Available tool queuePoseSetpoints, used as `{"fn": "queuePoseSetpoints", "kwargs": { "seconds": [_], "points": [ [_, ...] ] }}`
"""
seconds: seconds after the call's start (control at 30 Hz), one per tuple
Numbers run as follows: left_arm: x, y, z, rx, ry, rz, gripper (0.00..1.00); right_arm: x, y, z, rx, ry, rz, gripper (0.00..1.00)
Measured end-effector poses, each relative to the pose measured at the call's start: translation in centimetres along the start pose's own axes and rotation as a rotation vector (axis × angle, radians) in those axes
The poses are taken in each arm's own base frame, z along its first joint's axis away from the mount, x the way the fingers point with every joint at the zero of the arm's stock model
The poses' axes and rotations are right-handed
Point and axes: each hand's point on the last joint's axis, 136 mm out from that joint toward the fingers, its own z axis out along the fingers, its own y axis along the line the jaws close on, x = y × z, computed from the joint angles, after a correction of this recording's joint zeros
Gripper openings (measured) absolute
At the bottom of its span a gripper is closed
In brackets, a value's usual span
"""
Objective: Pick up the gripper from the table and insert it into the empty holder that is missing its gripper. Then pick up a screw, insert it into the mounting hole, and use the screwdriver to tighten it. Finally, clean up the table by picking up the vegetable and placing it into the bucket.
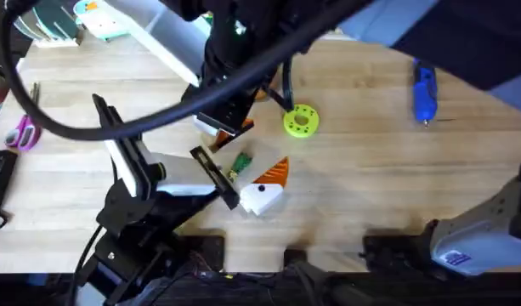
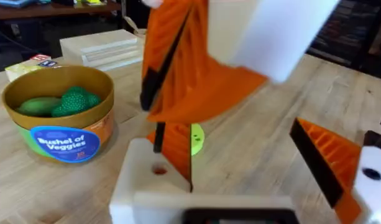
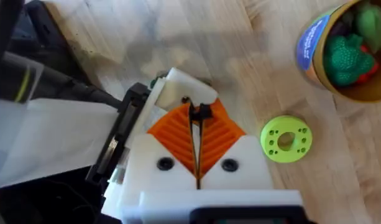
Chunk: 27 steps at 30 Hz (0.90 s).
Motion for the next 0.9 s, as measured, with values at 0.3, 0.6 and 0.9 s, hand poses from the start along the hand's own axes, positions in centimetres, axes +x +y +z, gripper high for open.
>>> {"fn": "queuePoseSetpoints", "kwargs": {
  "seconds": [0.3,0.6,0.9],
  "points": [
    [0.0,0.0,0.0,0.0,0.0,0.0,0.993,0.0,0.0,0.7,-0.002,0.013,0.003,0.008],
    [0.0,0.0,0.0,0.0,0.0,0.0,0.992,0.4,0.4,1.4,-0.024,0.042,0.005,0.008],
    [0.0,0.0,0.0,0.001,-0.001,-0.006,0.992,0.7,0.6,2.5,-0.042,0.072,0.01,0.008]
  ]
}}
